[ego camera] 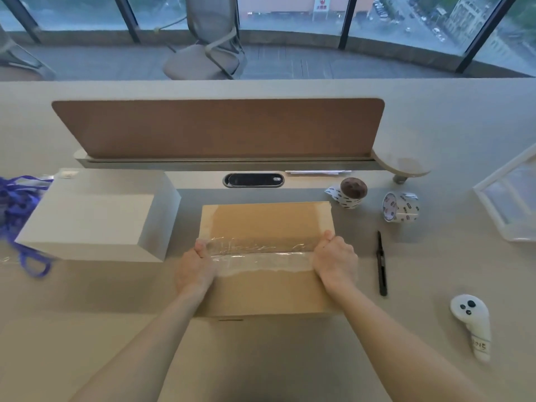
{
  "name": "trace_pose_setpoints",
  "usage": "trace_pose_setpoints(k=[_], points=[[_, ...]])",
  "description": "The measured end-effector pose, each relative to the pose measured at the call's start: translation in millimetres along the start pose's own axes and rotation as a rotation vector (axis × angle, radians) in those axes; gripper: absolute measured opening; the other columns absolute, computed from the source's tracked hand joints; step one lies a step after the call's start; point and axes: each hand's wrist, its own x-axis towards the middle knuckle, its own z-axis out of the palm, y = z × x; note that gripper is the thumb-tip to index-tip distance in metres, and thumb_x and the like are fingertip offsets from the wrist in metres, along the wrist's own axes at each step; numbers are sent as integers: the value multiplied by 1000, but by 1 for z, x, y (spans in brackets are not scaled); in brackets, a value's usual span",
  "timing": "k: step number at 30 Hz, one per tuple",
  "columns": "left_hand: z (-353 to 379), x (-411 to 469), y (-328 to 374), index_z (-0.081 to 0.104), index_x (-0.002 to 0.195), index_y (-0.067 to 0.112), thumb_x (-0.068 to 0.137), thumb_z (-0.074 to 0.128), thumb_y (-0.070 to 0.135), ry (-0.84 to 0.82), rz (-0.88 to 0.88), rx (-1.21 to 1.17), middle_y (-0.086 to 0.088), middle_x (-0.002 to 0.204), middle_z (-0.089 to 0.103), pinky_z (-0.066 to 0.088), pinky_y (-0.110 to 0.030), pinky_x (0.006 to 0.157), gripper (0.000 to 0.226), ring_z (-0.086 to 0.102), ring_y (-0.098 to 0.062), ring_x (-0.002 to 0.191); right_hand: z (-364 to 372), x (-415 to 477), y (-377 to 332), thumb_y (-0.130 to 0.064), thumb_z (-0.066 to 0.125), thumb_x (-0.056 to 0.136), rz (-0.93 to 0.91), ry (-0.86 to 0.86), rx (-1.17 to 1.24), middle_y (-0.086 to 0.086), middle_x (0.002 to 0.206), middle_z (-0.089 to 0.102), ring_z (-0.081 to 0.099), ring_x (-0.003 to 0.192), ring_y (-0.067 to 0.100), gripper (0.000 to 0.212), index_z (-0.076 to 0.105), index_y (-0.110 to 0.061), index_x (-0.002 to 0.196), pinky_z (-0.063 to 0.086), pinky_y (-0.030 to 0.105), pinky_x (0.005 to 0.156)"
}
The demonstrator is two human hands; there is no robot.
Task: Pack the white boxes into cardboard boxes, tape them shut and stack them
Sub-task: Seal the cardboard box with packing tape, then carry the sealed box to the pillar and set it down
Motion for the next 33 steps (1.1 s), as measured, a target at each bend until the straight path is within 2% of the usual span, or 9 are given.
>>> trace_pose_setpoints(k=[3, 5, 8, 11, 14, 17, 24, 29, 33], points=[[4, 2, -2, 61, 126, -3, 108, 22, 42, 9, -45, -23, -28, 128, 61, 40, -43, 97, 63, 55, -41, 121, 1, 2, 3, -45, 20, 104, -29, -30, 19, 21, 117, 62, 58, 110, 41, 58, 57, -2, 117, 44, 44, 89], [5, 4, -4, 58, 129, 1, 101, 39, 56, -21, -72, -131, -23, 131, 60, 40, -43, 99, 65, 54, -39, 122, 1, 3, 5, -49, 23, 102, -39, -57, 32, 19, 116, 63, 59, 109, 40, 58, 57, -4, 116, 45, 43, 88], [0, 1, -7, 45, 144, 9, 62, 69, 79, -136, -103, -294, -13, 143, 54, 40, -43, 106, 110, 52, -32, 128, -2, 1, 7, -55, 26, 99, -56, -90, 67, 16, 113, 65, 59, 107, 38, 61, 61, -7, 113, 46, 42, 86], [-3, -2, -9, 57, 134, 11, 37, 63, 87, -164, -58, -259, -8, 131, 60, 42, -38, 94, 123, 57, -27, 115, -6, -2, 8, -57, 28, 99, -87, -117, 105, 16, 114, 64, 58, 107, 37, 61, 58, -6, 112, 46, 42, 86], [-5, 1, -8, 66, 123, 8, 59, 62, 89, -199, -54, -159, -15, 129, 63, 42, -35, 87, 103, 59, -33, 114, -6, -1, 7, -60, 31, 98, -88, -107, 90, 17, 112, 62, 58, 108, 38, 63, 58, -4, 112, 46, 42, 87], [-4, 5, -9, 62, 128, 2, 86, 64, 61, -220, -57, -206, -19, 133, 61, 37, -29, 83, 72, 56, -35, 121, -1, -1, 6, -59, 32, 97, -81, -53, 79, 16, 103, 64, 61, 100, 37, 62, 62, -5, 103, 48, 42, 83], [-3, 17, -30, 58, 136, 6, 85, 58, 68, -317, 84, -433, -14, 138, 59, 42, -36, 103, 80, 54, -33, 127, -15, -15, -16, -49, 30, 102, -93, 22, -18, 19, 98, 67, 62, 93, 38, 58, 68, -5, 95, 51, 41, 83], [-16, 15, -43, 66, 123, 6, 91, 57, 61, -430, 192, -421, -13, 124, 67, 47, -38, 100, 64, 59, -34, 118, -25, -71, -2, -44, 32, 104, 28, 177, -49, 25, 104, 67, 61, 100, 41, 59, 67, 3, 102, 46, 41, 82], [-21, -18, -21, 65, 110, 15, 87, 69, 53, -617, 302, -413, 3, 108, 68, 47, -32, 90, 44, 63, -22, 104, -60, -130, 41, -44, 31, 104, 181, 288, 7, 26, 103, 67, 62, 100, 41, 58, 69, -1, 101, 46, 41, 85]])
